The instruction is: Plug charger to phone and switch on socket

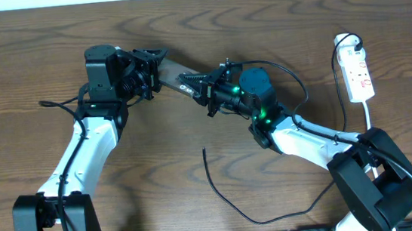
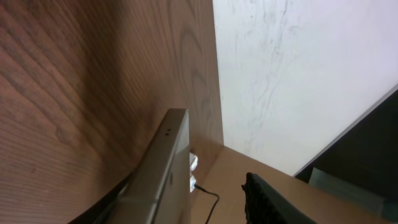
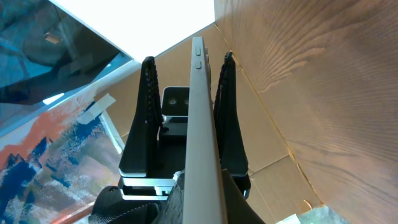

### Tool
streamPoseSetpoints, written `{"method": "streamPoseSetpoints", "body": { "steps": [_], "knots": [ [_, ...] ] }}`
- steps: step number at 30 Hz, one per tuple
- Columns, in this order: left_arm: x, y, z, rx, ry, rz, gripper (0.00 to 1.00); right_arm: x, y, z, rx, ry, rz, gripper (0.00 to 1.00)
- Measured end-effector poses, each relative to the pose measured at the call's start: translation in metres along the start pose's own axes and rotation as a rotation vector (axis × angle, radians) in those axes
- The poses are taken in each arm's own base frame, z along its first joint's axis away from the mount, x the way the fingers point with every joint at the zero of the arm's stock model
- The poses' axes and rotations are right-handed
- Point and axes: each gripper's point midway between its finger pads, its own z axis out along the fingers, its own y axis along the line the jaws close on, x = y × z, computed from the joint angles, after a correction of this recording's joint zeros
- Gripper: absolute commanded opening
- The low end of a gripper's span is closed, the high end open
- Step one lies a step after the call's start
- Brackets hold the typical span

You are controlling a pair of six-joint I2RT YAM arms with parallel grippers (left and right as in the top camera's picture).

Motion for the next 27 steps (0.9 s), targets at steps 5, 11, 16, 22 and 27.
{"method": "streamPoseSetpoints", "body": {
  "steps": [5, 11, 16, 22, 27],
  "knots": [
    [0.0009, 0.0, 0.0, 0.0, 0.005, 0.011, 0.34, 0.0024, -0.0015, 0.0012, 0.003, 0.002, 0.002, 0.01],
    [0.0011, 0.0021, 0.0007, -0.006, 0.008, 0.019, 0.15, 0.0017, 0.0018, 0.0012, -0.011, -0.005, 0.001, 0.02],
    [0.0009, 0.0027, 0.0013, -0.006, 0.009, 0.033, 0.08, 0.0006, 0.0042, 0.0013, -0.022, -0.012, 0.032, 0.01],
    [0.0012, 0.0028, 0.0012, -0.007, 0.011, 0.032, 0.08, 0.0007, 0.0042, 0.0014, -0.022, -0.012, 0.045, 0.02],
    [0.0012, 0.003, 0.0011, -0.007, 0.012, 0.033, 0.07, 0.0016, 0.0037, 0.0022, -0.024, -0.016, 0.046, 0.01]
  ]
}}
